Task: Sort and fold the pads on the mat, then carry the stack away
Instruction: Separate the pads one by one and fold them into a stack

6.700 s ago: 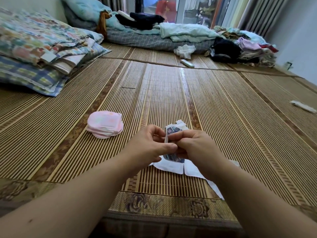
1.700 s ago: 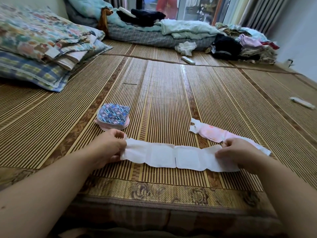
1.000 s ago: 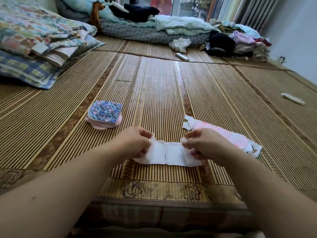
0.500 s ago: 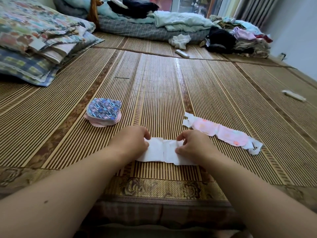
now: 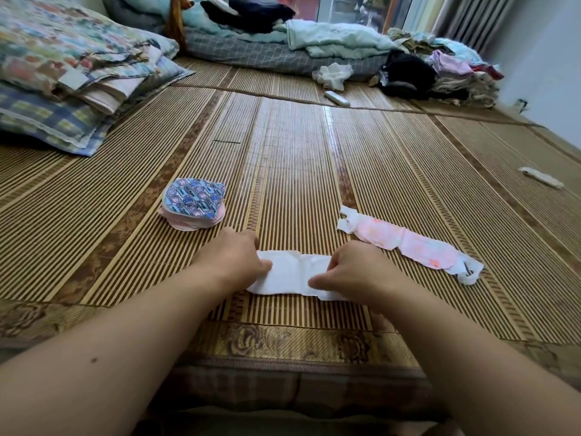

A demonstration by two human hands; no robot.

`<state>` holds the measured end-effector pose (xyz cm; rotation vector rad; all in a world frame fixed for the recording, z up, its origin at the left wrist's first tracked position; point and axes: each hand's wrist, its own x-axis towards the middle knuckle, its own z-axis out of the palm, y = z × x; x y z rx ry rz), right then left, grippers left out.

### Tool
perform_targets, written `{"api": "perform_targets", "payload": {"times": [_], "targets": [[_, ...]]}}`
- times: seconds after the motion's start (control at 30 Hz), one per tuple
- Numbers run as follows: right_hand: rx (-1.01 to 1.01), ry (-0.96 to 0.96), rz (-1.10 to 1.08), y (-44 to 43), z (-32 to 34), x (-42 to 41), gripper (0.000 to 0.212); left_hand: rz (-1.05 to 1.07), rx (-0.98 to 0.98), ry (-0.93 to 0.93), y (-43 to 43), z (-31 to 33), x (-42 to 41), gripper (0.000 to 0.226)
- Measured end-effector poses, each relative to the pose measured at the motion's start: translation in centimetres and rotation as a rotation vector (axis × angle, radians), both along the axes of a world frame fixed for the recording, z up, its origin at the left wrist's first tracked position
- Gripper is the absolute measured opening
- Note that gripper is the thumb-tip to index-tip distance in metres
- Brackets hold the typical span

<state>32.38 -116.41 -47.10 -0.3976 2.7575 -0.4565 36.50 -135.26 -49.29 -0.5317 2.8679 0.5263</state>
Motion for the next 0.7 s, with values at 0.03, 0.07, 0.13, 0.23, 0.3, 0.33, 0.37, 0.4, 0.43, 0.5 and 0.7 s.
{"api": "perform_targets", "payload": {"times": [0.03,0.07,0.13,0.23,0.3,0.33,0.37,0.4,0.43,0.5,0.7], "targets": [[0.045,0.014,0.005,-0.4,-0.4,0.3,0.03,-0.001,0.001,0.003,0.0,0.0,0.0,0.056],[0.071,0.031,0.004,-0.7,-0.7,0.4,0.026,0.0,-0.001,0.005,0.0,0.0,0.0,0.056],[0.089,0.056,0.002,-1.0,-1.0,0.3,0.017,0.001,-0.008,0.006,0.1,-0.1,0.0,0.057],[0.076,0.034,-0.011,-0.9,-1.0,-0.1,0.012,0.003,-0.016,0.009,0.1,-0.3,0.1,0.058],[0.054,-0.015,-0.025,-0.6,-0.7,-0.4,0.017,0.003,-0.017,0.016,0.1,-0.4,0.1,0.058],[0.031,-0.036,-0.029,-0.5,-0.6,-0.6,0.018,0.001,-0.018,0.018,0.1,-0.4,0.1,0.058],[-0.004,-0.055,-0.037,-0.3,-0.5,-0.8,0.018,0.0,-0.019,0.018,0.0,-0.4,0.1,0.058],[-0.05,-0.076,-0.053,-0.1,-0.3,-1.0,0.017,-0.001,-0.019,0.018,0.0,-0.4,0.1,0.058],[-0.103,-0.098,-0.073,0.0,-0.1,-1.1,0.015,-0.003,-0.019,0.016,0.0,-0.4,0.1,0.059],[-0.188,-0.12,-0.102,-0.2,0.2,-1.2,0.014,-0.003,-0.014,0.011,0.0,-0.5,0.1,0.059],[-0.131,-0.137,-0.038,-1.6,-0.2,-0.7,0.019,-0.006,-0.001,0.01,0.0,-0.4,0.2,0.058]]}}
